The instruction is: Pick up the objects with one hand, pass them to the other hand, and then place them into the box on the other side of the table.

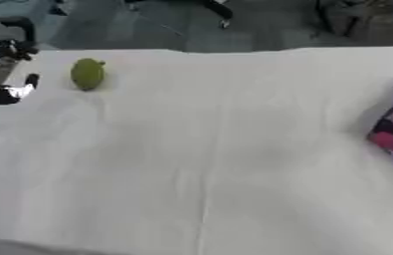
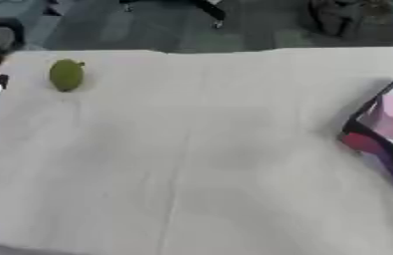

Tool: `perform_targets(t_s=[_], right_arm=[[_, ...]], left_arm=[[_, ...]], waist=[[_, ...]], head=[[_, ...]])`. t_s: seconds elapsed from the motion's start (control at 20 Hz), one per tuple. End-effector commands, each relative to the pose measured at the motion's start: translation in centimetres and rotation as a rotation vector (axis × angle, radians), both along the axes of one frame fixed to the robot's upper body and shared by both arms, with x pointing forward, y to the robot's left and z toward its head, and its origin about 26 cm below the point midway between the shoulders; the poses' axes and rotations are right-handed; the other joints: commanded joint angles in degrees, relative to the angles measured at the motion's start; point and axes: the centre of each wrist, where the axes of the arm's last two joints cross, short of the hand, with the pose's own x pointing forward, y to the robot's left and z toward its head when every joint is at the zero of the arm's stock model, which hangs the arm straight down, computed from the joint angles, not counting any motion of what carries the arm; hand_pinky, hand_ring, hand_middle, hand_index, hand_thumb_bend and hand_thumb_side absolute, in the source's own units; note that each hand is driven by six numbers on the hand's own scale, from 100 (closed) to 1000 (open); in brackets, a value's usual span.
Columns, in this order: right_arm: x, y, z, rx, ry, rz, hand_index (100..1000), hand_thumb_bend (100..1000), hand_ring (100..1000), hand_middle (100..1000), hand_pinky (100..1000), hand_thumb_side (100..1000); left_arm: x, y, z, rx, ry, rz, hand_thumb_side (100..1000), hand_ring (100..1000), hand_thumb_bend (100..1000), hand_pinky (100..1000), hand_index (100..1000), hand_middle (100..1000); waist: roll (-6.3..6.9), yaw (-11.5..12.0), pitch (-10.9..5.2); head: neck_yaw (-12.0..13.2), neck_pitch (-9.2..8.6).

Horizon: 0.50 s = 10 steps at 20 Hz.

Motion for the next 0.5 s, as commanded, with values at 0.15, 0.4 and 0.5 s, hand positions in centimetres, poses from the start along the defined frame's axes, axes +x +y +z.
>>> perform_targets(t_s=[0.15, 0.4, 0.5], right_arm=[[-0.6, 1.0, 1.3, 0.069, -0.071, 0.053, 1000, 612, 906, 883, 884, 304], [-0.6, 1.6, 1.5, 0.084, -0.120, 0.096, 1000, 607, 902, 876, 882, 311], [-0.6, 1.9, 1.6, 0.096, -0.146, 0.110, 1000, 603, 899, 869, 879, 316]], left_arm=[[-0.7, 1.5, -0.6, 0.145, -0.122, 0.183, 187, 715, 260, 751, 826, 739], [-2.6, 3.2, -3.1, 0.177, -0.170, 0.307, 188, 713, 231, 749, 830, 739], [-3.7, 4.2, -3.8, 0.155, -0.187, 0.363, 182, 710, 143, 745, 829, 737]], waist=[[0.34, -1.33, 0.65], [0.82, -3.12, 2.34], [1.05, -4.17, 3.33]], head=[[2.77, -3.09], [2.92, -5.03], [3.35, -5.95]])
